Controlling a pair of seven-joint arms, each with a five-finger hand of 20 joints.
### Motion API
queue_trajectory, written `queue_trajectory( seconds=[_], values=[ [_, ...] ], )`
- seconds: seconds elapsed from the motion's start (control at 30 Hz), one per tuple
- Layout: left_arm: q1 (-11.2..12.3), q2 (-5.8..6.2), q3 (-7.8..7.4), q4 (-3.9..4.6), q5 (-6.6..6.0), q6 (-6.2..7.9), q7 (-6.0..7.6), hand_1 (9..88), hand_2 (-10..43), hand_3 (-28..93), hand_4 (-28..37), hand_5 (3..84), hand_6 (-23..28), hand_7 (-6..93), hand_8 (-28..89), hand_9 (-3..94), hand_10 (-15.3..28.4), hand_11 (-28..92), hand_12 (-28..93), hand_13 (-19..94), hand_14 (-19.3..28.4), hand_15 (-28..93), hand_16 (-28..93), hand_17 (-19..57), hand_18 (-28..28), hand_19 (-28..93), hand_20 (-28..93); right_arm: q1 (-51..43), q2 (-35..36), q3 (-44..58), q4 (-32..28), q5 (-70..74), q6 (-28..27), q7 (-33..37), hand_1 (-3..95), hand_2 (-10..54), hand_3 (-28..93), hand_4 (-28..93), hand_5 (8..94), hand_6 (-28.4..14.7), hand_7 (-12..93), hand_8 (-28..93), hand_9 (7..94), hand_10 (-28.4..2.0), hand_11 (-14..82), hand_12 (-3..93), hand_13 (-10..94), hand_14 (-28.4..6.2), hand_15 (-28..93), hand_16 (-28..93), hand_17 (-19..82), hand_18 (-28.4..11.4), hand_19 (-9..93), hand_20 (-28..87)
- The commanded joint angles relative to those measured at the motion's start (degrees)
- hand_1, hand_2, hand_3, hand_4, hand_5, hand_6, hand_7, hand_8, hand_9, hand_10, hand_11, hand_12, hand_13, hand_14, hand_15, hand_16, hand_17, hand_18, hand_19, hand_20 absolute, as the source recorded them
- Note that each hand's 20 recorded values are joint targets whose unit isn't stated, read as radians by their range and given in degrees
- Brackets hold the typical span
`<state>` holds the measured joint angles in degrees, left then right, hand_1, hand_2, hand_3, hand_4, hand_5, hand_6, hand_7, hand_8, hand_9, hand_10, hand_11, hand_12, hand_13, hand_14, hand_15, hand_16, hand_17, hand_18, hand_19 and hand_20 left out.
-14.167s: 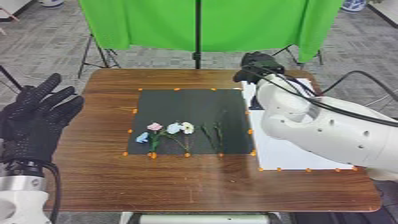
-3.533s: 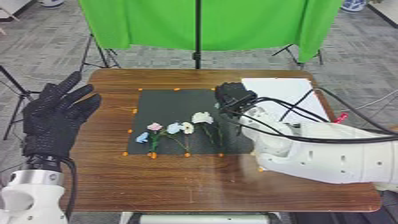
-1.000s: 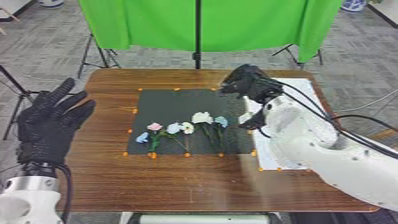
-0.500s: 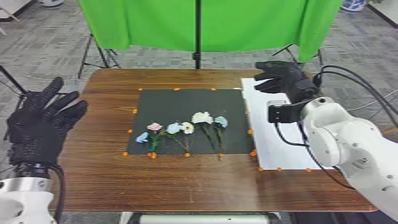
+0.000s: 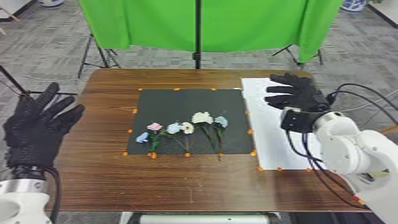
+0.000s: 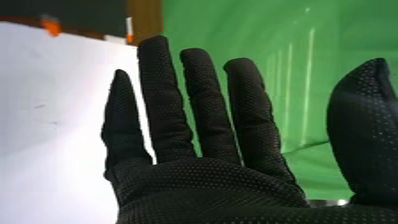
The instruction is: Arrange flowers
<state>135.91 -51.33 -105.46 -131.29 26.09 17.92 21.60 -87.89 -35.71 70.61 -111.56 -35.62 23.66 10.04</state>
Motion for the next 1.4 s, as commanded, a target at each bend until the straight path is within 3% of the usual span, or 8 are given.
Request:
queue_trajectory(
  seconds=[0.03, 0.13, 0.17, 0.27, 0.9, 1.17, 1.4],
  values=[
    [0.77, -1.38, 0.31, 1.15, 1.92, 0.06, -2.06, 16.4, 9.0, 75, -28.3, 34.4, 6.1, 10.2, -8, 31.8, 17.6, 22, 10, 26, 26.1, 45, -9, -8.6, 27.2, 59, 4, -3.60, -1.34, 2.48, 1.34, 1.41, -0.72, -0.51, 17.9, 1.9, 81, -28, 48.5, -1.7, 16, -13, 51.8, -15.2, 13.9, 13.5, 42, -19.0, 39, 12, 5, -25.6, 54, 20],
    [1.42, -1.64, -0.29, 1.01, 0.98, -0.43, -1.75, 16.2, 8.9, 75, -28.3, 34.3, 6.0, 10.1, -8, 31.6, 17.4, 21, 11, 26, 26.1, 44, -8, -8.7, 27.1, 59, 5, -4.02, -1.53, 2.78, 1.23, 2.05, -0.87, -0.51, 17.2, 2.2, 81, -28, 48.4, -1.5, 16, -13, 51.7, -15.2, 13.6, 13.5, 41, -18.9, 39, 13, 4, -25.9, 54, 21],
    [1.56, -1.79, -0.50, 0.86, 1.34, 0.12, -2.20, 16.2, 8.9, 75, -28.3, 34.4, 6.0, 10.1, -8, 31.5, 17.4, 21, 11, 25, 26.3, 45, -7, -8.7, 27.0, 59, 5, -4.55, -1.61, 3.22, 0.99, 1.82, -0.91, -0.39, 17.2, 2.3, 81, -28, 48.4, -1.5, 16, -13, 51.7, -15.2, 13.6, 13.6, 41, -19.0, 39, 13, 4, -26.0, 54, 21],
    [1.55, -1.62, -0.38, 1.02, 0.64, 0.48, -1.44, 16.2, 8.9, 75, -28.3, 35.0, 6.8, 10.7, -8, 31.5, 18.2, 23, 12, 25, 27.4, 51, -7, -8.2, 27.1, 61, 8, -4.63, -1.44, 3.55, 0.81, 2.92, -1.20, -0.85, 17.0, 2.5, 81, -28, 48.3, -1.4, 16, -12, 51.7, -15.1, 13.8, 13.7, 41, -19.0, 39, 13, 4, -25.9, 54, 21],
    [1.05, -2.27, -0.30, 0.78, 0.39, 0.63, -1.65, 16.8, 8.7, 75, -28.3, 35.3, 7.1, 10.8, -8, 31.7, 18.6, 24, 12, 25, 27.8, 55, -9, -7.2, 27.1, 63, 12, -5.70, -1.89, 4.50, 0.50, 3.57, -2.28, -1.08, 16.7, 3.1, 81, -28, 48.2, -0.9, 16, -13, 52.6, -15.1, 15.8, 14.0, 41, -18.8, 43, 12, 4, -25.6, 54, 23],
    [1.08, -1.63, 0.30, 0.80, -0.21, 0.93, -0.05, 16.8, 8.7, 75, -28.3, 35.2, 7.1, 10.8, -8, 31.7, 18.6, 24, 11, 25, 27.6, 54, -10, -7.3, 27.0, 63, 12, -4.84, -1.33, 3.61, 0.70, 3.79, -2.57, -1.83, 16.7, 3.1, 82, -28, 48.2, -0.9, 16, -13, 52.5, -15.1, 15.6, 13.9, 41, -18.7, 43, 12, 4, -25.6, 54, 23],
    [1.36, -1.54, 0.03, 0.71, -0.07, 0.50, -0.13, 16.7, 8.6, 76, -28.3, 34.8, 6.9, 10.7, -8, 31.6, 18.6, 24, 11, 25, 27.6, 54, -10, -7.3, 27.0, 62, 12, -4.40, -1.07, 3.06, 0.90, 4.13, -2.59, -1.94, 16.8, 3.2, 81, -28, 48.1, -0.8, 16, -13, 52.5, -14.9, 15.6, 14.0, 41, -18.7, 43, 12, 4, -25.4, 54, 23]
  ],
)
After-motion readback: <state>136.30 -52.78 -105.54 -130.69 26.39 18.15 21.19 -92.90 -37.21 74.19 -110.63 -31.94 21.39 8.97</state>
